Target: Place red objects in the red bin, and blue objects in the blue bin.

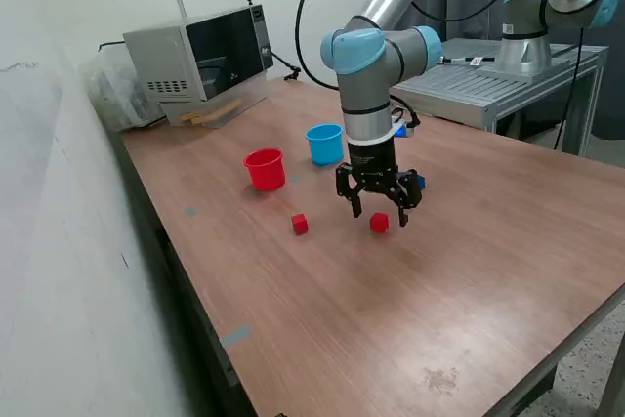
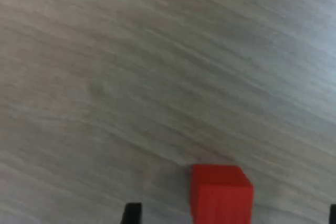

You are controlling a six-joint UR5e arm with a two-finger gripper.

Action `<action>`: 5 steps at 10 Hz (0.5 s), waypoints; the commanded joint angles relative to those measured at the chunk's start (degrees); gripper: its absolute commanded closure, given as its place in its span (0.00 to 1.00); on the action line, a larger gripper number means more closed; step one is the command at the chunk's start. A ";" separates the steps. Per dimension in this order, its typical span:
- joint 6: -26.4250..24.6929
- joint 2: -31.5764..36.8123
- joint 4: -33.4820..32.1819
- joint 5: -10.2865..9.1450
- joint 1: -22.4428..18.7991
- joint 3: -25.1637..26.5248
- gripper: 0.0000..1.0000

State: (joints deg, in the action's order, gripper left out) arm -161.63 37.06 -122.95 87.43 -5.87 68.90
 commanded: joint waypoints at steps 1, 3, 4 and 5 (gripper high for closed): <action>0.79 -0.32 -0.01 0.37 0.59 0.18 1.00; 0.87 -0.32 -0.01 0.37 0.59 0.45 1.00; 0.87 -0.24 -0.01 0.46 0.59 0.45 1.00; 0.87 -0.24 -0.01 0.46 0.51 0.45 1.00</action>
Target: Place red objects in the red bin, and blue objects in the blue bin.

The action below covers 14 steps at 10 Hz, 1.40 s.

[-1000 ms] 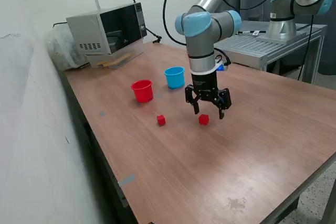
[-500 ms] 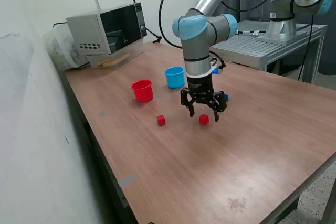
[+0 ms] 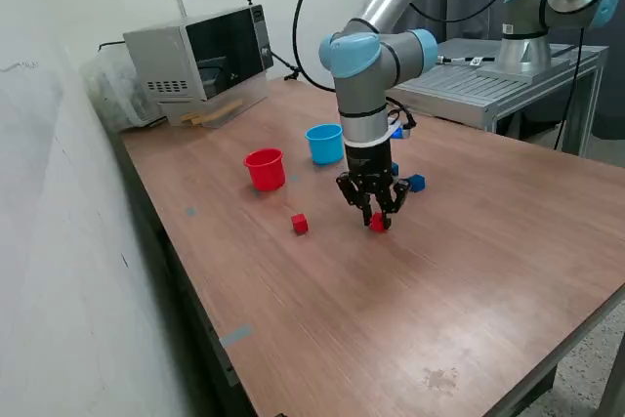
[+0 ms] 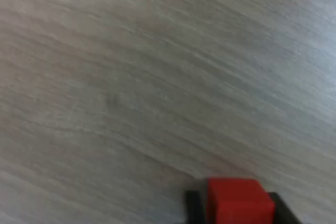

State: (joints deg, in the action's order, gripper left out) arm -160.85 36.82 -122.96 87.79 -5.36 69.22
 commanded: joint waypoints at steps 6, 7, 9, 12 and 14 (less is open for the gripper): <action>-0.42 5.95 0.26 11.09 -0.44 2.40 1.00; -0.69 9.81 0.35 10.91 0.08 4.24 1.00; -0.86 14.23 0.61 10.91 2.18 7.05 1.00; -0.95 20.65 0.96 10.91 8.23 13.91 1.00; -0.78 22.15 0.97 10.65 16.48 16.81 1.00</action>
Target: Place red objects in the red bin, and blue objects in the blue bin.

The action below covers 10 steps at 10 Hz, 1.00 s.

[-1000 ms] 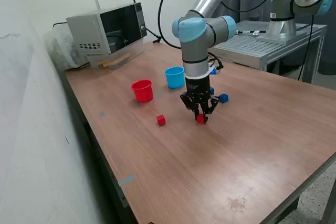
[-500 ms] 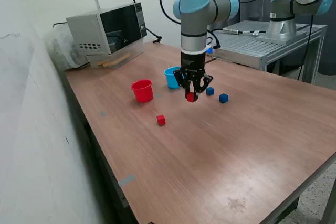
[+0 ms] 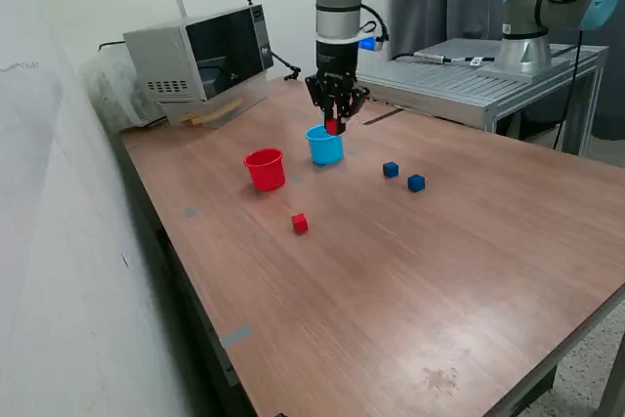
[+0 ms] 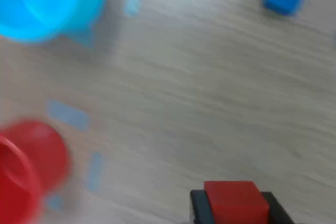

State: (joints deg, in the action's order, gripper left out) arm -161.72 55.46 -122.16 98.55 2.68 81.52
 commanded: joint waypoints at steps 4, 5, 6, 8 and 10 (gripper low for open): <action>0.62 4.84 0.43 -0.46 15.60 7.42 1.00; 0.71 4.92 0.43 -1.42 15.69 8.38 1.00; 0.53 5.01 0.43 -1.43 15.86 9.35 1.00; 0.53 5.19 0.26 -5.01 16.48 11.64 1.00; 0.53 5.19 0.08 -5.56 16.83 11.56 1.00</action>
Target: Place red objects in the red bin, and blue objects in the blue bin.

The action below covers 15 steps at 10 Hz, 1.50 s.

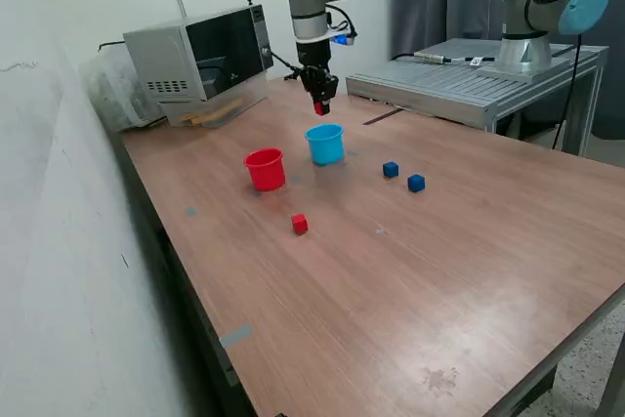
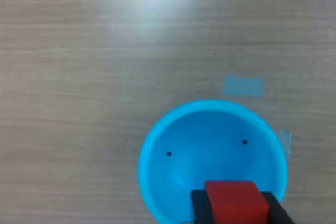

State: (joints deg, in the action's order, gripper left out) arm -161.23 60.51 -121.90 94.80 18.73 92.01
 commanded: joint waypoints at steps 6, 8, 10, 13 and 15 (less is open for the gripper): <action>0.21 -4.67 -0.53 -1.72 -0.18 -4.96 1.00; 0.13 -8.30 -0.44 -1.81 -1.15 -10.78 1.00; -0.40 -10.66 -0.35 -1.81 -1.24 -16.22 1.00; -0.49 -14.79 0.00 -1.72 -2.29 -21.69 1.00; -0.58 -16.12 0.00 -1.72 -4.40 -23.19 1.00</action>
State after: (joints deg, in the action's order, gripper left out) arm -161.67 46.96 -122.03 93.05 16.23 72.12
